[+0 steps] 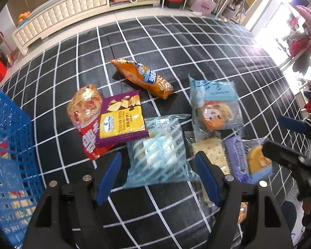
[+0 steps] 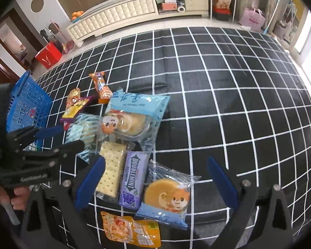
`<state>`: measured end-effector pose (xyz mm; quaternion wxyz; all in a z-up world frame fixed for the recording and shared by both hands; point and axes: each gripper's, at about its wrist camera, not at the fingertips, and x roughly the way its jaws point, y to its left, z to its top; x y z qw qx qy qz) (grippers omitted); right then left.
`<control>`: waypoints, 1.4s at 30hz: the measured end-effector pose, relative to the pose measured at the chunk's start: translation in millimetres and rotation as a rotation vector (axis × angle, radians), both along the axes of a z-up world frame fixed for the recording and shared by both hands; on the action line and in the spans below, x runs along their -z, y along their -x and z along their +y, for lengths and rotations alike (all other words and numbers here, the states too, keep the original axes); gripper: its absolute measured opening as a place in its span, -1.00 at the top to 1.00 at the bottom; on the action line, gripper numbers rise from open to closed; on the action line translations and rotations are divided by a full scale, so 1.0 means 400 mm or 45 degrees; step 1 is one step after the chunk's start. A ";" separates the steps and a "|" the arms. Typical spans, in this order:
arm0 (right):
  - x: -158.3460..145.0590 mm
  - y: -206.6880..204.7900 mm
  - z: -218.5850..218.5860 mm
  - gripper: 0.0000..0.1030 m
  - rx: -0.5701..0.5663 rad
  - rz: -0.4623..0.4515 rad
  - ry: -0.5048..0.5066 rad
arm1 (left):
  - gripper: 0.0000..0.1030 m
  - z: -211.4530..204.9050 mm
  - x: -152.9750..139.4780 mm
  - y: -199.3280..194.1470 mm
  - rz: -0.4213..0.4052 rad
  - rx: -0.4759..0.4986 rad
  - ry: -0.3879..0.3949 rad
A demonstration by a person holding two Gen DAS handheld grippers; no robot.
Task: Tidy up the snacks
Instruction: 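Grasp the light-blue striped bread bag with left tool while right tool grasps blue cake bag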
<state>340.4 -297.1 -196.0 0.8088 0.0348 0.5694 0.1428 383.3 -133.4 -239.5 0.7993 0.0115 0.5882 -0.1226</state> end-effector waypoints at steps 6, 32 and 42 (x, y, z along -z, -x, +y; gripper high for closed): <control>0.014 0.007 -0.005 -0.94 0.014 0.010 0.066 | -0.02 -0.005 0.016 -0.023 0.011 -0.011 0.010; -0.015 -0.108 0.098 -0.94 0.100 0.096 -0.015 | 0.04 0.157 -0.152 0.116 -0.285 -0.200 -0.029; 0.073 -0.182 0.141 -0.94 0.143 0.277 -0.015 | 0.04 0.143 -0.104 0.069 -0.253 -0.185 -0.004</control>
